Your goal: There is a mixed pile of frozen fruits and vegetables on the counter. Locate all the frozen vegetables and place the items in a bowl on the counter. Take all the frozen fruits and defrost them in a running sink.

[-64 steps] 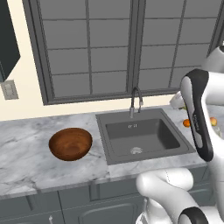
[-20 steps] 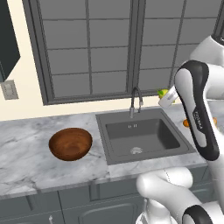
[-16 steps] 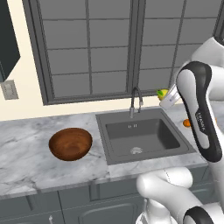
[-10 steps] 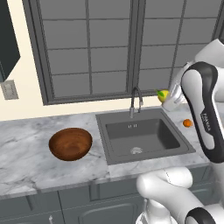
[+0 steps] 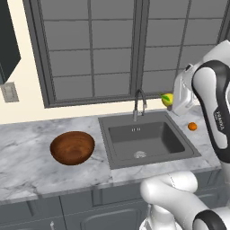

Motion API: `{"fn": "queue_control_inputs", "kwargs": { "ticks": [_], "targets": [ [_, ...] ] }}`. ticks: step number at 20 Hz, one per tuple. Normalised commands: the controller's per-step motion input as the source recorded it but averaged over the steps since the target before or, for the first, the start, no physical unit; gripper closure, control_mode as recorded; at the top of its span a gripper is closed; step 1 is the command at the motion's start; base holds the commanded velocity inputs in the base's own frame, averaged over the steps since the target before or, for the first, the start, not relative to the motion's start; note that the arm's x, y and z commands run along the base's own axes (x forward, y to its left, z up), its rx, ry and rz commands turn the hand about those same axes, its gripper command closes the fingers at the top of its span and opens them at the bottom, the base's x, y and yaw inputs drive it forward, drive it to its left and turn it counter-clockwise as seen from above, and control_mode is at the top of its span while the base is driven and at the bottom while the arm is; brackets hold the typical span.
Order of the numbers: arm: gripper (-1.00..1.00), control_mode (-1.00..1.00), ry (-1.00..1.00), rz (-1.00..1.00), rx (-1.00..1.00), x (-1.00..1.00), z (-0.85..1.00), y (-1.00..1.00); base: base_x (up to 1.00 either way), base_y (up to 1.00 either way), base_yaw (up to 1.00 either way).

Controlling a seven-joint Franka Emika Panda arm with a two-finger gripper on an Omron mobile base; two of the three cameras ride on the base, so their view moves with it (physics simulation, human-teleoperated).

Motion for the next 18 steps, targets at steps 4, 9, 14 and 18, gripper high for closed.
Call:
{"fn": "queue_control_inputs", "kwargs": {
  "ticks": [4, 9, 14, 18],
  "targets": [
    [1.0, -1.0, -0.05, 0.16, 0.0, 0.0, 0.0, 0.15, 0.0, 0.0, 0.0],
    [1.0, -1.0, 0.0, 0.1, 0.0, 0.0, 0.0, 0.3, 0.0, 0.0, 0.0],
    [1.0, -1.0, 0.0, 0.02, 0.0, 0.0, 0.0, 0.22, 0.0, 0.0, 0.0],
    [1.0, -1.0, 0.0, -0.01, -0.01, 0.0, 0.0, 0.02, 0.0, 0.0, 0.0]
  ]
}}
